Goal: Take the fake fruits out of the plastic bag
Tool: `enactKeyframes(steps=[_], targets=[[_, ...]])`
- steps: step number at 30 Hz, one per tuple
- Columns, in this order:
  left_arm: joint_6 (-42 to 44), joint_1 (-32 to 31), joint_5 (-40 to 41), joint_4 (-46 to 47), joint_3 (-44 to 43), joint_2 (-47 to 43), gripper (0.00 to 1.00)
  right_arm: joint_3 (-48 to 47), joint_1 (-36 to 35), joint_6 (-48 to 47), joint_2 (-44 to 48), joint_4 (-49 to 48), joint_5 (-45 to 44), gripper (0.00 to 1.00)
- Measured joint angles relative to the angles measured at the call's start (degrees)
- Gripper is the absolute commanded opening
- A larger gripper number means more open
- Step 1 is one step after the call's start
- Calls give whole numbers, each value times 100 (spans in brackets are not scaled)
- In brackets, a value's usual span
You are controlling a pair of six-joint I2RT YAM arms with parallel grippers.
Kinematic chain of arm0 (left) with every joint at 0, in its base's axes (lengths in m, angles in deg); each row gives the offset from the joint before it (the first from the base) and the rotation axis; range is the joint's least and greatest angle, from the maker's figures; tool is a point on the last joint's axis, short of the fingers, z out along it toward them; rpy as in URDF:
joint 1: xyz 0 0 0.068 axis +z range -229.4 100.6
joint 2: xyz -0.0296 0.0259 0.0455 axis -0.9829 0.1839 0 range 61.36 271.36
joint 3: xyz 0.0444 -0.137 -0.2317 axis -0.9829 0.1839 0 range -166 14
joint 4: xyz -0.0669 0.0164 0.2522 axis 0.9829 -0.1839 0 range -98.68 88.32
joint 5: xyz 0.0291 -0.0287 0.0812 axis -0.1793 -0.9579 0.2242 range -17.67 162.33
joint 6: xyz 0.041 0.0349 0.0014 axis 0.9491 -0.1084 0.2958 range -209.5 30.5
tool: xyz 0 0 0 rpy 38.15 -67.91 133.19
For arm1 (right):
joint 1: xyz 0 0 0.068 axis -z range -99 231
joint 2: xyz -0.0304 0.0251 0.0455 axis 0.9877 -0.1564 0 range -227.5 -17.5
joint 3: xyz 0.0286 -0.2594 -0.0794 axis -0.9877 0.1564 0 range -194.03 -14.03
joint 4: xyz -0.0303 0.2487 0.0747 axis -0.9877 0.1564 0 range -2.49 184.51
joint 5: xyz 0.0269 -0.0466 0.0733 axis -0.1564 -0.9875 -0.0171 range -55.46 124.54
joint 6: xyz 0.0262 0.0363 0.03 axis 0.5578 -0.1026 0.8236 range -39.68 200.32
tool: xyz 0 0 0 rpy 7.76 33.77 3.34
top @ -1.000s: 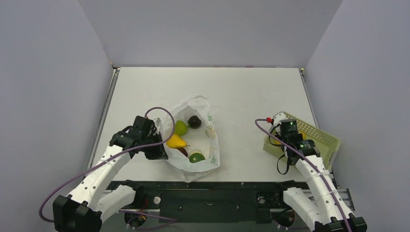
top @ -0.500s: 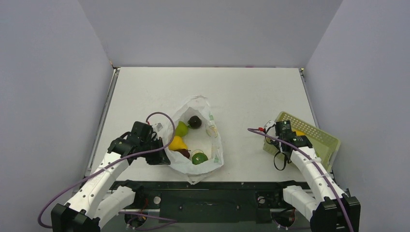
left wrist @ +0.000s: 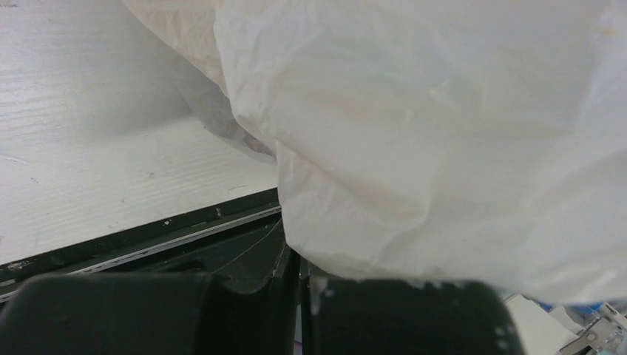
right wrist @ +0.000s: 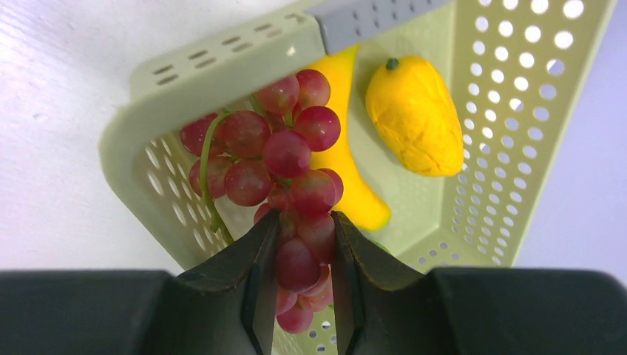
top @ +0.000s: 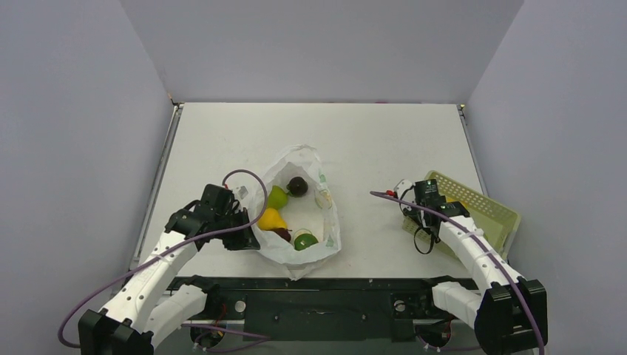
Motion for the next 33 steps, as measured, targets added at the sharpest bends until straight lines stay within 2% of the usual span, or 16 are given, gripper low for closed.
enactKeyframes(steps=[9,15,19,22,26,33], targets=[[-31,0,216,9,-74,-85,1,2,-411,129,-155,-256,20,48],[-42,0,308,2,-74,-208,2,48,-551,223,-52,-315,-142,59],[-44,0,348,4,-74,-142,2,46,-551,280,87,-306,-190,62],[-44,0,369,4,-74,-59,2,-81,-553,315,195,-140,-216,68],[-48,0,374,4,-74,-48,2,-833,-671,487,208,234,-282,71],[-151,0,398,7,-74,-85,3,-2310,-1757,1281,249,-57,-155,65]])
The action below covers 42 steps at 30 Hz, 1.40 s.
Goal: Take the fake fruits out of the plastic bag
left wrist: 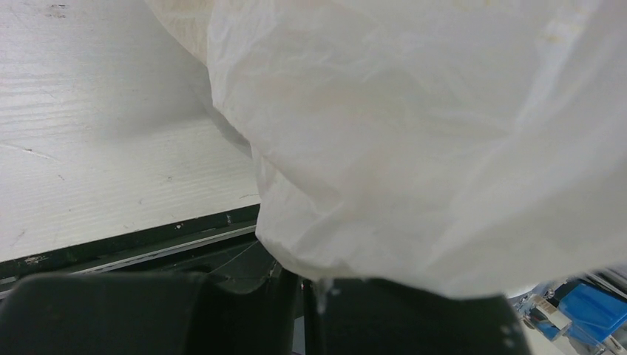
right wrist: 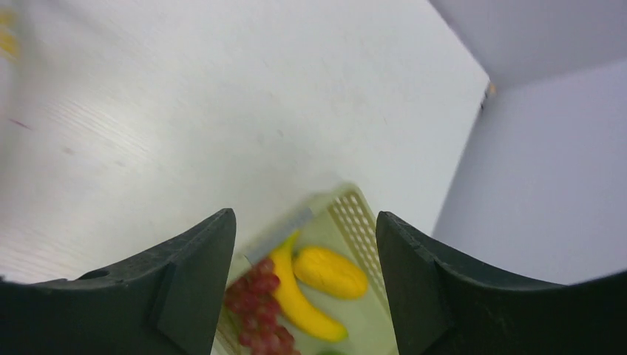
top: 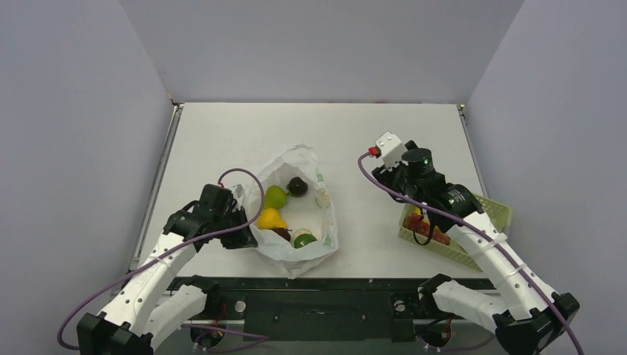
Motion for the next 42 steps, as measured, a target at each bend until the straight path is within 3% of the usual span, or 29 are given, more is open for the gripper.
enactKeyframes(steps=[7,14,27,42], targets=[[-48,0,90,-4,-11,61,3,-658,-1996,883,-501,-931,748,62],[-216,0,98,2,39,-63,1,-846,-3646,966,-1840,-1384,1491,42],[-411,0,-55,15,581,-122,1,-1040,-3773,787,-3792,-1432,1674,35],[-330,0,-177,13,680,0,1,-192,-3891,592,-3873,-1902,1838,59]])
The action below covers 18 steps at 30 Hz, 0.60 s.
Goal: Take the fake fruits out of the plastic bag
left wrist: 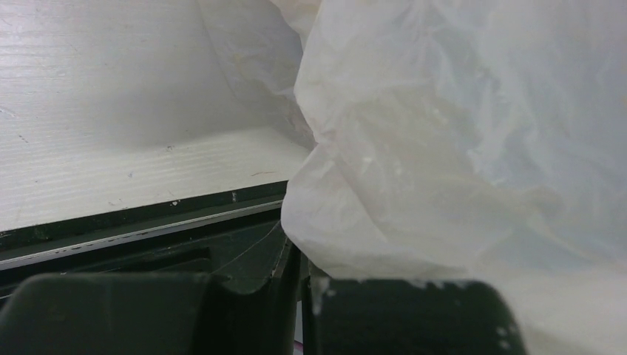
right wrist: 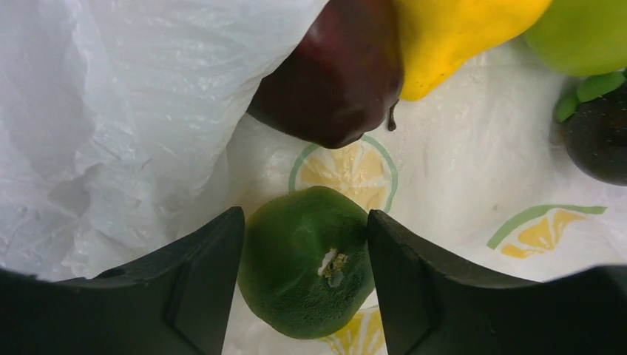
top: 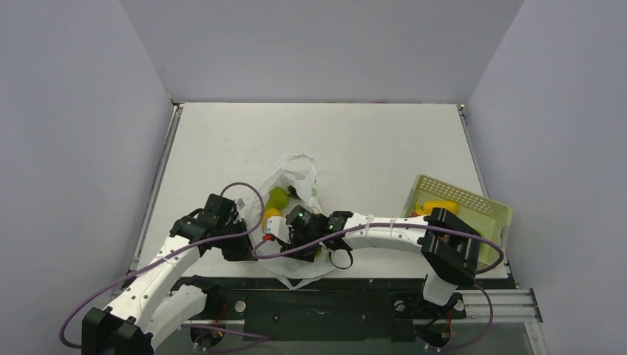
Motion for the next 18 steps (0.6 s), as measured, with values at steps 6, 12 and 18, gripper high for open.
enactKeyframes(steps=[6,12,18], targets=[[55,0,-92,22,0,52,1,116,0,4,44,9,39,78],[85,0,-111,33,0,72,1,155,0,7,44,-13,-101,87],[142,0,-114,44,0,111,1,247,0,15,44,-79,-295,84]])
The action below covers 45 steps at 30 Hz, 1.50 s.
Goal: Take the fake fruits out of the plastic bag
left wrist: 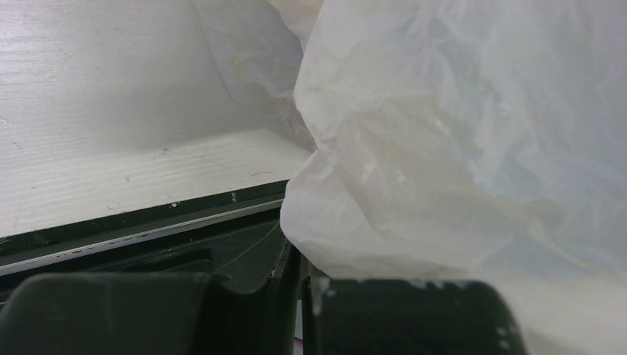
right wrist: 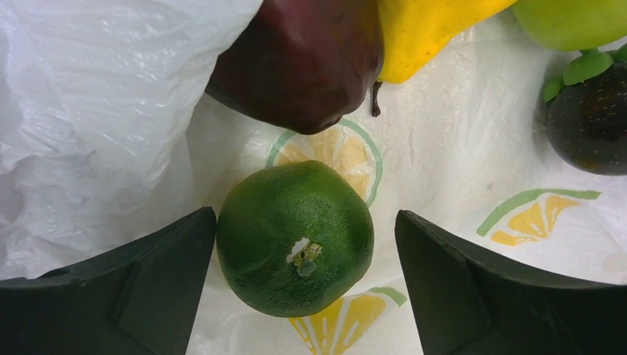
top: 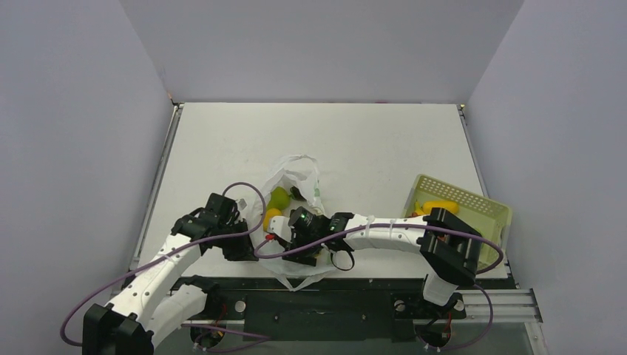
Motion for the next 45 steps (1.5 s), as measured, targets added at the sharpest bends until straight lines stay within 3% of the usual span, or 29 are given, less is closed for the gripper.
enactKeyframes(steps=[14,26,33,45], targets=[[85,0,0,28,-20,258,1,0,0,-37,-168,-120,-170,49],[101,0,0,229,-79,476,1,-590,61,-118,-4,55,-282,28],[55,0,2,315,-79,476,0,-728,302,-35,695,4,-293,0],[17,0,7,321,-76,455,0,-708,1390,577,2400,-1047,-970,0]])
